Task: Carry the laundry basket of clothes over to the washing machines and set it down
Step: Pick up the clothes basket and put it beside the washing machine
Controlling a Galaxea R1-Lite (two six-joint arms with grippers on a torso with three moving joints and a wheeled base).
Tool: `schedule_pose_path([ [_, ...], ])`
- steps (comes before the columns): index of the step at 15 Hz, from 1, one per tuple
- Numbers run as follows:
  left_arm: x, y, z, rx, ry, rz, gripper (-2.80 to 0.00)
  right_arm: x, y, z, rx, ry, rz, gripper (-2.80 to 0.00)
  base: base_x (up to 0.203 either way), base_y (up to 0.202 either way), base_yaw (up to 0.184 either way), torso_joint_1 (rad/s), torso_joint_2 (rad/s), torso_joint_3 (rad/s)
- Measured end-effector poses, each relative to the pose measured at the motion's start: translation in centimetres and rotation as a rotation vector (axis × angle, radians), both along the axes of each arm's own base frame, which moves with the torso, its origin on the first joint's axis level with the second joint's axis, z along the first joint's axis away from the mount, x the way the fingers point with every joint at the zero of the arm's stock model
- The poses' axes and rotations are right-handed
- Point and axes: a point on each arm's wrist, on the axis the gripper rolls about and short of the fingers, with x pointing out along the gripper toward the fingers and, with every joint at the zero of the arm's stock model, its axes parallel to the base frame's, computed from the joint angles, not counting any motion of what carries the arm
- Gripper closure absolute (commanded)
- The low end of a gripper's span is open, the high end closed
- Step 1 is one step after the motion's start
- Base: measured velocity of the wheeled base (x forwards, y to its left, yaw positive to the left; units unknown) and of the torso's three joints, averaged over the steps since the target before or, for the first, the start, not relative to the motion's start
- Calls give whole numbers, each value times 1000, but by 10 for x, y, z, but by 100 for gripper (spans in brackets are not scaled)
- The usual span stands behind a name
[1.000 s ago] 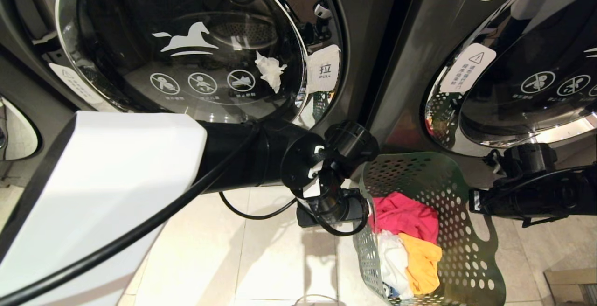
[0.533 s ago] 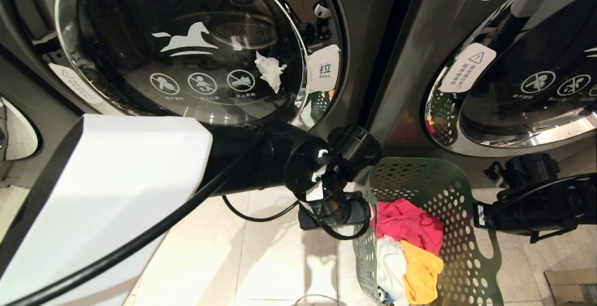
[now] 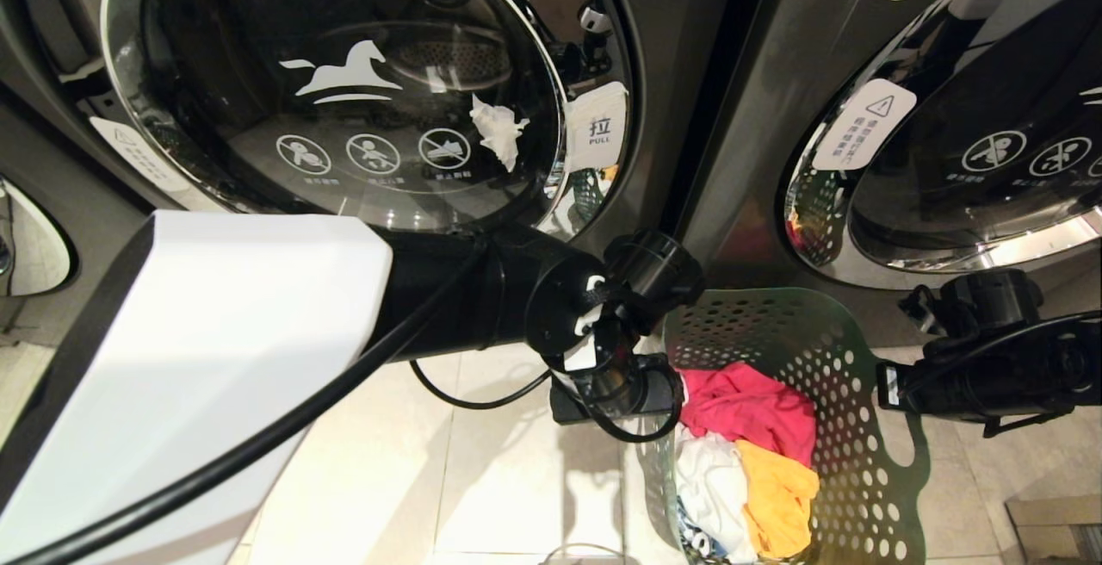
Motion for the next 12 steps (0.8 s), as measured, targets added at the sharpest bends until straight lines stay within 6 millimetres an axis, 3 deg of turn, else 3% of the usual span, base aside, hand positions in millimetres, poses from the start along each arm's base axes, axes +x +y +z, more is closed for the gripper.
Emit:
schedule_pose_path([
  [4,1,1,0,0,1,2,-280,3,-1,-3,-15,7,14,0,0,0,0,0,0,0],
  [5,0,1,0,3,3,2,-280,3,-1,-5,-16,11,16,-280,0,0,0,0,0,0],
  [12,-1,5,1,18,22,16,-280,4,-1,-13,-61,55,28,-280,0,0,0,0,0,0],
])
